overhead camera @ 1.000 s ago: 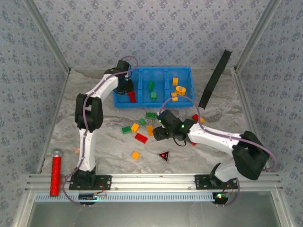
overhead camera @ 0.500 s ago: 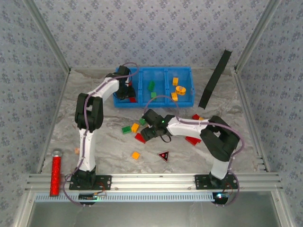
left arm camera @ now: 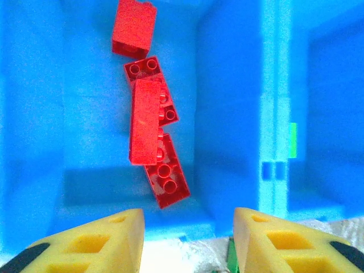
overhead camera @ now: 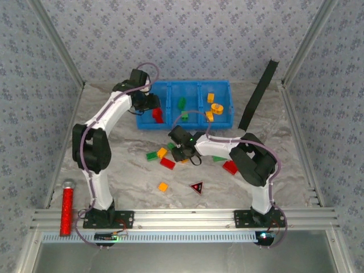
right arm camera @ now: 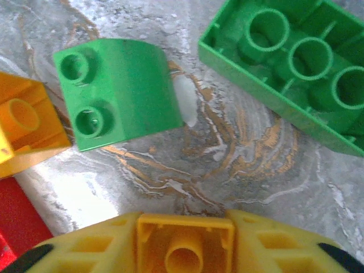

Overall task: Sort the legos into containers by color
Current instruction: Pick up the lego from the center of the table, then place the lego in the container.

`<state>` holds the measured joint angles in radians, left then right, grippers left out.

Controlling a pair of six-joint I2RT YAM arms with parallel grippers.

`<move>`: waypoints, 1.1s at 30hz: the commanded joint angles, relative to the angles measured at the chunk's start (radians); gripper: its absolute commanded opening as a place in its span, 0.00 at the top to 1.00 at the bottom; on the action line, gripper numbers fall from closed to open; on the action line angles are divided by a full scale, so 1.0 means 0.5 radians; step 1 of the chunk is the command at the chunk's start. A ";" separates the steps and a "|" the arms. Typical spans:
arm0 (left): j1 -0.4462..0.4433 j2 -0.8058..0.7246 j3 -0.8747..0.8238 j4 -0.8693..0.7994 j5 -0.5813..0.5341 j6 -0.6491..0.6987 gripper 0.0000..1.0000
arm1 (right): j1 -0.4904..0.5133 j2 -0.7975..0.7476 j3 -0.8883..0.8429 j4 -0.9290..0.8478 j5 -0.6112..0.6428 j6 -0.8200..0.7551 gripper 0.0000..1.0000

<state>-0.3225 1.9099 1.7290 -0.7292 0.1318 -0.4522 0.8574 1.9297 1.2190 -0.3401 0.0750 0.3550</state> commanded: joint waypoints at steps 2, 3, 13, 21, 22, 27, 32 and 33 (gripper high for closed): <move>-0.002 -0.264 -0.156 -0.017 0.014 0.039 0.54 | -0.013 0.111 0.012 -0.031 -0.091 -0.011 0.68; -0.002 -0.318 -0.201 -0.019 0.013 0.039 0.54 | -0.020 0.106 0.012 -0.036 -0.091 -0.029 0.70; -0.039 -1.085 -0.911 -0.091 -0.055 0.002 0.53 | -0.179 -0.362 0.128 -0.397 0.013 -0.364 0.75; -0.170 -1.529 -1.447 -0.111 -0.218 -0.055 0.49 | -0.497 -0.650 0.341 -0.504 0.054 -0.511 0.73; -0.194 -1.584 -1.529 -0.093 -0.237 -0.071 0.49 | -0.545 -0.678 0.339 -0.476 0.060 -0.522 0.72; -0.289 -1.757 -1.817 -0.079 -0.221 -0.287 0.46 | -0.788 -0.646 0.401 -0.396 0.003 -0.567 0.71; -0.505 -1.839 -1.977 -0.023 -0.266 -0.475 0.44 | -0.968 -0.457 0.534 -0.344 -0.063 -0.629 0.72; -0.547 -1.834 -1.995 -0.026 -0.278 -0.502 0.44 | -0.998 -0.416 0.562 -0.334 -0.084 -0.632 0.72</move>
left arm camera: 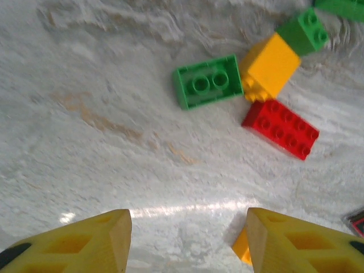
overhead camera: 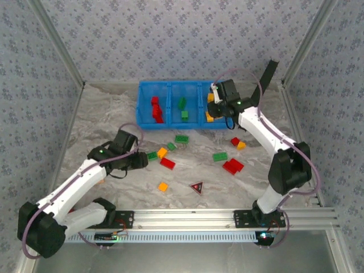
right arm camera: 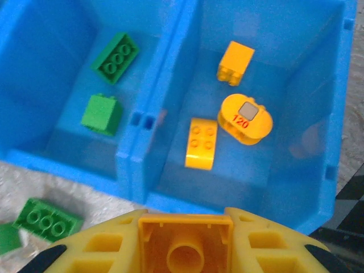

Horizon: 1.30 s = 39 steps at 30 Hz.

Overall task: Sort the legos into containers by color
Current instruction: Place the lego in the container.

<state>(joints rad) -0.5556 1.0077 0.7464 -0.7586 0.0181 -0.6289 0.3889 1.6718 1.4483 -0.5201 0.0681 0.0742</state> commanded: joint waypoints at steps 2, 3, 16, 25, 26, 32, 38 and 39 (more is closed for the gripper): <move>-0.180 -0.020 -0.072 0.038 -0.068 -0.210 0.44 | -0.126 0.207 0.169 0.045 -0.133 -0.066 0.73; -0.221 -0.021 -0.092 0.039 -0.078 -0.247 0.43 | -0.150 0.253 0.197 0.055 -0.171 -0.068 0.73; -0.487 -0.058 -0.196 0.127 -0.180 -0.728 0.41 | -0.299 0.872 0.716 0.020 -0.363 -0.075 0.74; -0.489 0.054 -0.133 0.250 -0.156 -0.944 0.37 | -0.291 1.070 0.828 -0.040 -0.344 -0.108 0.67; -0.489 0.077 -0.108 0.249 -0.151 -0.972 0.37 | -0.292 1.074 0.823 -0.043 -0.336 -0.109 0.65; -0.494 0.177 -0.076 0.391 -0.130 -1.116 0.34 | -0.293 1.035 0.753 -0.026 -0.306 -0.161 0.59; -0.501 0.368 -0.007 0.549 -0.066 -1.201 0.33 | -0.302 0.981 0.718 -0.019 -0.320 -0.187 0.51; -0.502 0.408 0.011 0.567 -0.058 -1.211 0.32 | -0.308 0.972 0.714 -0.015 -0.334 -0.180 0.51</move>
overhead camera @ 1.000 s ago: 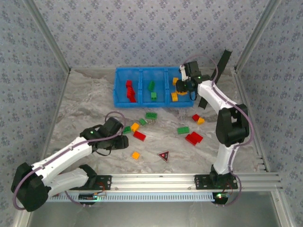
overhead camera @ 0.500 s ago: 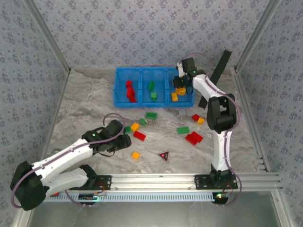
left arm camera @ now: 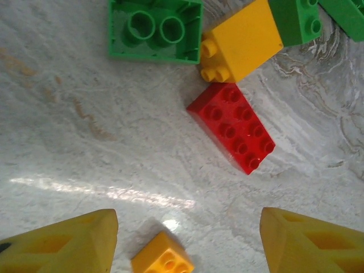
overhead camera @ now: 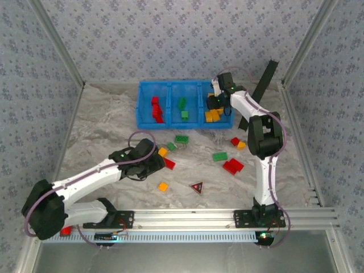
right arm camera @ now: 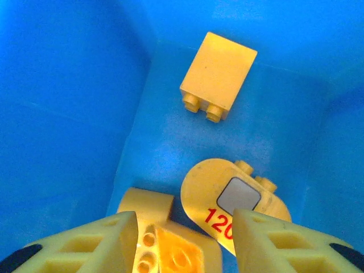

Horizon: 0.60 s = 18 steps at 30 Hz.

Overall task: Sort the legos into containers by color
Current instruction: Place the lego in the container, then pick up the lego from the center of the table.

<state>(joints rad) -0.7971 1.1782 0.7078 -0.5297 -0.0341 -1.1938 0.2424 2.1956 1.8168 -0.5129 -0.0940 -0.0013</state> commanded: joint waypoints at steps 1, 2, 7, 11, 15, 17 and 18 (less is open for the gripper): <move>-0.022 0.100 0.106 0.125 0.053 -0.085 0.32 | -0.017 -0.087 -0.035 -0.021 -0.021 -0.022 0.51; -0.025 0.138 0.131 0.133 0.058 -0.093 0.32 | -0.018 -0.102 -0.040 -0.012 -0.032 -0.014 0.50; -0.029 0.304 0.213 0.176 0.088 -0.115 0.31 | -0.016 -0.202 -0.106 0.030 -0.074 0.017 0.50; -0.029 0.428 0.242 0.224 0.108 -0.145 0.31 | -0.014 -0.304 -0.170 0.052 -0.092 0.033 0.49; -0.028 0.558 0.289 0.265 0.124 -0.143 0.31 | -0.005 -0.440 -0.281 0.076 -0.092 0.054 0.49; -0.020 0.639 0.342 0.235 0.118 -0.111 0.31 | 0.001 -0.519 -0.358 0.090 -0.084 0.069 0.49; -0.014 0.680 0.366 0.224 0.120 -0.099 0.31 | 0.004 -0.570 -0.413 0.109 -0.078 0.083 0.49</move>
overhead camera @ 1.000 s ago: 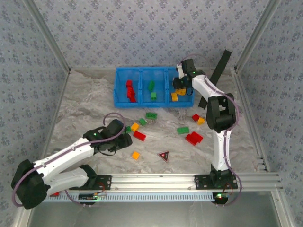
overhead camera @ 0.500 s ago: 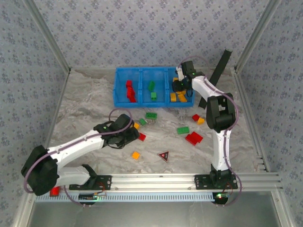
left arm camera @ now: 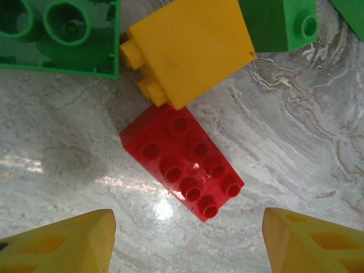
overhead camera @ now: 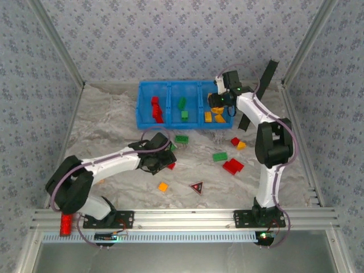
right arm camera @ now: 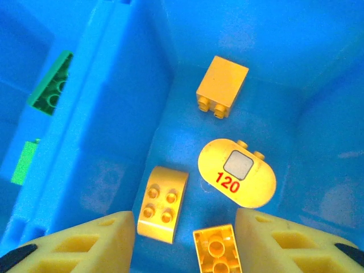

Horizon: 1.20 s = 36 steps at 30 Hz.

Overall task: Sort the legos into containers by color
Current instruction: Pick up the lego from the center of the table.

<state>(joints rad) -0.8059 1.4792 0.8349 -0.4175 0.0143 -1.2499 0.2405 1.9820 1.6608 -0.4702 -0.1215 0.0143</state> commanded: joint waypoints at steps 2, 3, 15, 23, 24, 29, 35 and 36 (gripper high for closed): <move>0.013 0.138 0.142 -0.002 0.033 0.027 0.31 | 0.020 -0.240 -0.214 0.057 -0.020 0.075 0.49; 0.023 0.167 0.157 -0.005 0.040 0.031 0.31 | 0.027 -0.291 -0.274 0.066 -0.008 0.087 0.48; 0.091 0.455 0.269 -0.267 0.142 0.284 0.37 | 0.034 -0.630 -0.776 0.065 0.102 0.223 0.46; 0.109 0.628 0.263 -0.289 0.259 0.381 0.47 | 0.013 -0.592 -0.912 0.114 0.026 0.235 0.45; 0.108 0.636 0.260 -0.291 0.268 0.391 0.50 | 0.012 -0.595 -0.919 0.115 0.025 0.237 0.45; 0.108 0.609 0.233 -0.353 0.287 0.463 0.64 | 0.020 -0.634 -0.919 0.018 0.104 0.212 0.45; 0.112 0.495 0.272 -0.493 0.269 0.599 0.71 | 0.040 -0.730 -1.088 -0.073 0.126 0.220 0.46; 0.112 0.467 0.317 -0.556 0.243 0.635 0.72 | 0.047 -0.749 -1.106 -0.088 0.130 0.231 0.46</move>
<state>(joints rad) -0.7414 1.7050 1.0000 -0.5835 0.1085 -0.9962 0.2550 1.6581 1.1324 -0.4572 -0.0765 0.1162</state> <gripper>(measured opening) 0.340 0.546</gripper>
